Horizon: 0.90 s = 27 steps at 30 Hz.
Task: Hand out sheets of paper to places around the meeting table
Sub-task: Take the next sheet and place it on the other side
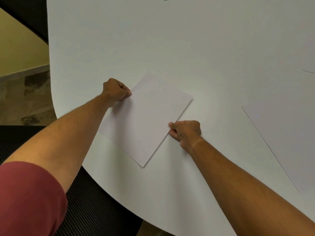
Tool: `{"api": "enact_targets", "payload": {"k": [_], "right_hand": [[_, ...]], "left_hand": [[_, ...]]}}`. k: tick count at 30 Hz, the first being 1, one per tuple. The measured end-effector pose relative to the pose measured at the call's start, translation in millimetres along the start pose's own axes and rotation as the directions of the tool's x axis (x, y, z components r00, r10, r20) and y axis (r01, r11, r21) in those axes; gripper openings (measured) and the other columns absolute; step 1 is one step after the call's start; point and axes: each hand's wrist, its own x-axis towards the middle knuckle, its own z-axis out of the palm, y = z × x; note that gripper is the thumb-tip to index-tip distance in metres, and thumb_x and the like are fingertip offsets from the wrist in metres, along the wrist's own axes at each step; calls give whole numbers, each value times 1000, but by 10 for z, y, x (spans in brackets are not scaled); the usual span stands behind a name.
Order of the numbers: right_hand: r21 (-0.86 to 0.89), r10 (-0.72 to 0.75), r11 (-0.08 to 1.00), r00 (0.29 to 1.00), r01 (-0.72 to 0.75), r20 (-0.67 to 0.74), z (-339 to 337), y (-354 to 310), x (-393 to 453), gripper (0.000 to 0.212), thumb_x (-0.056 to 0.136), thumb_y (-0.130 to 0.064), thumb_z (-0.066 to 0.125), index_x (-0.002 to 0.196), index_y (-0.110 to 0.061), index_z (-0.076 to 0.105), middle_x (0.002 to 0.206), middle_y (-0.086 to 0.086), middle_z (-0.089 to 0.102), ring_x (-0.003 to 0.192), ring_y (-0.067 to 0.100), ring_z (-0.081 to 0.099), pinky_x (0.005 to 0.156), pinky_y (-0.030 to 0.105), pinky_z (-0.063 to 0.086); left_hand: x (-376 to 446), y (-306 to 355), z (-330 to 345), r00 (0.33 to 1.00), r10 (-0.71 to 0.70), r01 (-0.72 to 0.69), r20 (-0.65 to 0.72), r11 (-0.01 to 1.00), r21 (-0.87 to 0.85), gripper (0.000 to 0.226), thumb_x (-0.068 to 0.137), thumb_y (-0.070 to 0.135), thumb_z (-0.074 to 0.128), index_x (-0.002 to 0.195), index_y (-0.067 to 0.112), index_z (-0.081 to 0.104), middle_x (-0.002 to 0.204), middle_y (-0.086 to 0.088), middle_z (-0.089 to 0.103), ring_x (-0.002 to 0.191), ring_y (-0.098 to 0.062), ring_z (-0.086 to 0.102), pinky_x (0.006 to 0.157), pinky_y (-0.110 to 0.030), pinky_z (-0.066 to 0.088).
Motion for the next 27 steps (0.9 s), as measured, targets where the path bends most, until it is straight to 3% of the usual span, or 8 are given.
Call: {"api": "enact_targets", "payload": {"k": [11, 15, 18, 23, 27], "right_hand": [[-138, -40, 990, 998, 35, -40, 6, 7, 45, 25, 72, -6, 85, 88, 5, 69, 86, 14, 73, 71, 22, 73, 73, 38, 62], [-292, -159, 948, 982, 123, -103, 19, 29, 54, 28, 71, -21, 87, 80, 0, 70, 76, 11, 73, 71, 24, 73, 76, 39, 61], [-513, -351, 816, 933, 265, -77, -2, -3, -71, 31, 81, -34, 77, 89, -4, 72, 92, 8, 74, 89, 23, 70, 86, 28, 52], [-686, -582, 552, 808, 474, 89, -31, -41, -261, 45, 90, -42, 64, 121, -10, 60, 119, 8, 66, 112, 25, 60, 92, 33, 46], [-741, -674, 326, 694, 587, 253, -74, -17, -306, 57, 92, -41, 58, 138, -8, 47, 135, 10, 54, 125, 25, 48, 98, 35, 41]], "left_hand": [[6, 2, 0, 999, 13, -12, -38, 1000, 11, 10, 75, 3, 78, 85, 7, 78, 70, 1, 67, 63, -7, 59, 82, -26, 55], [-49, -17, 4, 997, 56, -55, -56, 998, 21, 15, 76, 11, 80, 90, 5, 77, 84, -4, 70, 81, -14, 64, 79, -23, 51], [-136, -40, 15, 984, 158, -150, -82, 984, 101, 31, 80, 25, 79, 102, 4, 73, 98, -8, 69, 96, -20, 64, 89, -29, 50], [-386, -56, 54, 908, 419, -377, -13, 832, 408, 68, 85, 46, 68, 136, 4, 53, 136, -16, 55, 128, -33, 49, 109, -41, 37], [-666, -47, 60, 859, 502, -464, 100, 681, 567, 91, 82, 63, 47, 151, 5, 31, 155, -16, 35, 141, -33, 32, 114, -44, 25]]}}
